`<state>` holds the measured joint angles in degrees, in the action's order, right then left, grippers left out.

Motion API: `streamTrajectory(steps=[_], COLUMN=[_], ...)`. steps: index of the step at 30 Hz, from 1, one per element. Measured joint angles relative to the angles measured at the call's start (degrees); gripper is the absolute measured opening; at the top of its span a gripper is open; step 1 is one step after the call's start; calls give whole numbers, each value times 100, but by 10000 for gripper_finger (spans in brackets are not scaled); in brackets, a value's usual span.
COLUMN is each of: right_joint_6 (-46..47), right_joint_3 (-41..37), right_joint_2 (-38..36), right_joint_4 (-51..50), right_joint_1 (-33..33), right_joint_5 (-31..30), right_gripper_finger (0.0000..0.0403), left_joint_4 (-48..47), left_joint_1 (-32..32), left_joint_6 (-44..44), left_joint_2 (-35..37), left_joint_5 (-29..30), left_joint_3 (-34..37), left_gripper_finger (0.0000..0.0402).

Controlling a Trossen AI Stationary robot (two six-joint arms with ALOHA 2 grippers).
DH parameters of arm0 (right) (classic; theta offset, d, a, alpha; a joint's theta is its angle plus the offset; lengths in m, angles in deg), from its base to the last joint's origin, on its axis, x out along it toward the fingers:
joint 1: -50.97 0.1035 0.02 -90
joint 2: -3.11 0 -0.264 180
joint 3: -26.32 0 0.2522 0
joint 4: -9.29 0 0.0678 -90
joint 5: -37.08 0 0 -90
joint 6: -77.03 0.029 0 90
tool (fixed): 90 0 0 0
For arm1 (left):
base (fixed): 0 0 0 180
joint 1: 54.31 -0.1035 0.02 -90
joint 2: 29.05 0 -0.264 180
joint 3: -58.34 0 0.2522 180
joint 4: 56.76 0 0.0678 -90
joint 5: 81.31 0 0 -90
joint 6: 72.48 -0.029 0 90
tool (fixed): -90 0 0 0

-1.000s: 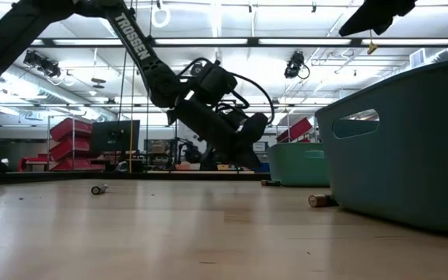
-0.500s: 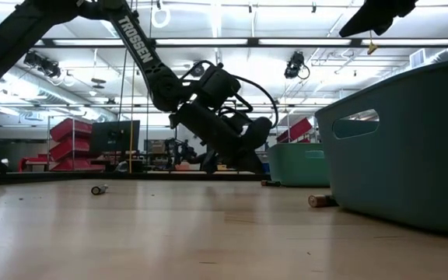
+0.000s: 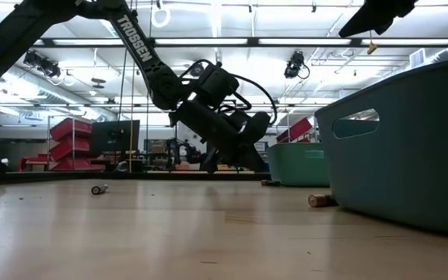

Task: Sort batteries
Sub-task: Put the black battery into the blue bin

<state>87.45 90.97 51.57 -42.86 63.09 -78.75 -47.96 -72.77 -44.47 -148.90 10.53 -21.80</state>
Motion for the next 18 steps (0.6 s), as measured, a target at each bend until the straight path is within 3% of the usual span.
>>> streamTrajectory(steps=[5, 9, 13, 18], right_joint_6=[13, 4, 36, 49], right_joint_3=[0, 0, 0, 0], right_joint_2=[0, 0, 0, 0], right_joint_4=[-32, -85, -137, -238], right_joint_1=[0, 0, 0, -21], right_joint_5=[-4, -4, -4, -4], right_gripper_finger=[1, 0, 1, 1], left_joint_4=[-48, -787, -1684, -2048], left_joint_1=[-23, -49, -156, -233], left_joint_6=[68, -93, -395, -816], left_joint_2=[0, 40, 180, 150], left_joint_5=[-53, -264, -880, -936], left_joint_3=[-17, -241, -546, -1086], left_gripper_finger=[0, 0, 0, 0])
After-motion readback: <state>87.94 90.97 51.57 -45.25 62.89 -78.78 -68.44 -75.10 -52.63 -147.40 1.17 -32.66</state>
